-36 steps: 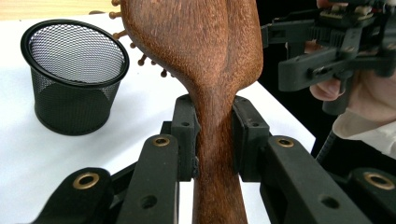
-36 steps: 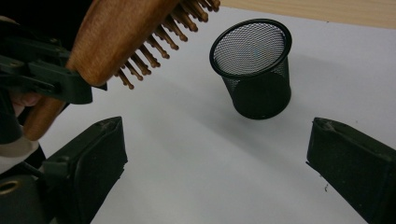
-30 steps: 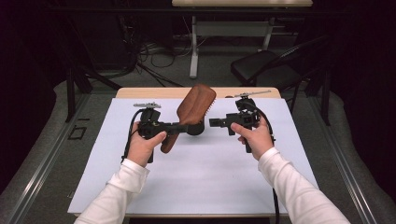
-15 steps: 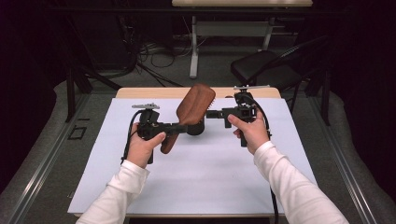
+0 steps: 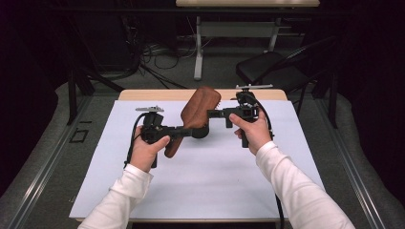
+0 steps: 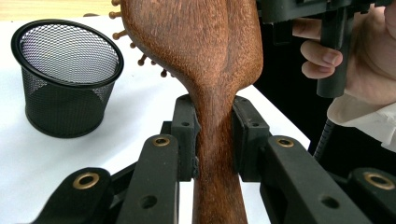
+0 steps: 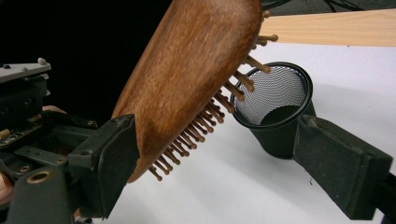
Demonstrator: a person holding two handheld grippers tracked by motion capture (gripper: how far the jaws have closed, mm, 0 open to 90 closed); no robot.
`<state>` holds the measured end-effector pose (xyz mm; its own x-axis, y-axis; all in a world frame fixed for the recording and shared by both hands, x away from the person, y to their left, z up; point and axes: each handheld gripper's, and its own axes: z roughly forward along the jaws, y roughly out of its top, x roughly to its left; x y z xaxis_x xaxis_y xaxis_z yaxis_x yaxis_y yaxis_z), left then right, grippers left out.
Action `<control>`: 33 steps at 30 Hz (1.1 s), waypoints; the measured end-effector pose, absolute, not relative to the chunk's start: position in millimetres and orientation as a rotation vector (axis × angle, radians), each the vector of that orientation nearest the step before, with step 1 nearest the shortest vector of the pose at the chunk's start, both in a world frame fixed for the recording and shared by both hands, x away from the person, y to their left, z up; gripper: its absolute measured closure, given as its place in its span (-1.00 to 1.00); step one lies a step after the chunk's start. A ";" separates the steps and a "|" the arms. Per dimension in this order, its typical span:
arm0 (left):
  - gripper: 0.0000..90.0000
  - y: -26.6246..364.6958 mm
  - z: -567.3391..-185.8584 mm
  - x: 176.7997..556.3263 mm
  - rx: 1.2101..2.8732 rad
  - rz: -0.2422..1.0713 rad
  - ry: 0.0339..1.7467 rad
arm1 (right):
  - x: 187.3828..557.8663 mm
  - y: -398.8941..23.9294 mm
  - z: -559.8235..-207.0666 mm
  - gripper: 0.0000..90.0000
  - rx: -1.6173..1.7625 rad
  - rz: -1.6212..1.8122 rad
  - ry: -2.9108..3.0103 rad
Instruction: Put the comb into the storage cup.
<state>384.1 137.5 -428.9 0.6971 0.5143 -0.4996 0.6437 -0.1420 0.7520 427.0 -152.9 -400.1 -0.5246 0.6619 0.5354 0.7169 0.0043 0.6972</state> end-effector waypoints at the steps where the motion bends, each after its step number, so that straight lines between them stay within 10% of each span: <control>1: 0.65 137.5 -429.0 384.1 1.800 -0.143 0.914 | 427.7 -152.4 -399.7 -0.70 -1.503 -1.579 -2.185; 33: 0.65 125.1 -431.7 377.0 1.804 -0.181 0.871 | 437.7 -143.2 -403.5 -0.68 -1.446 -1.616 -2.044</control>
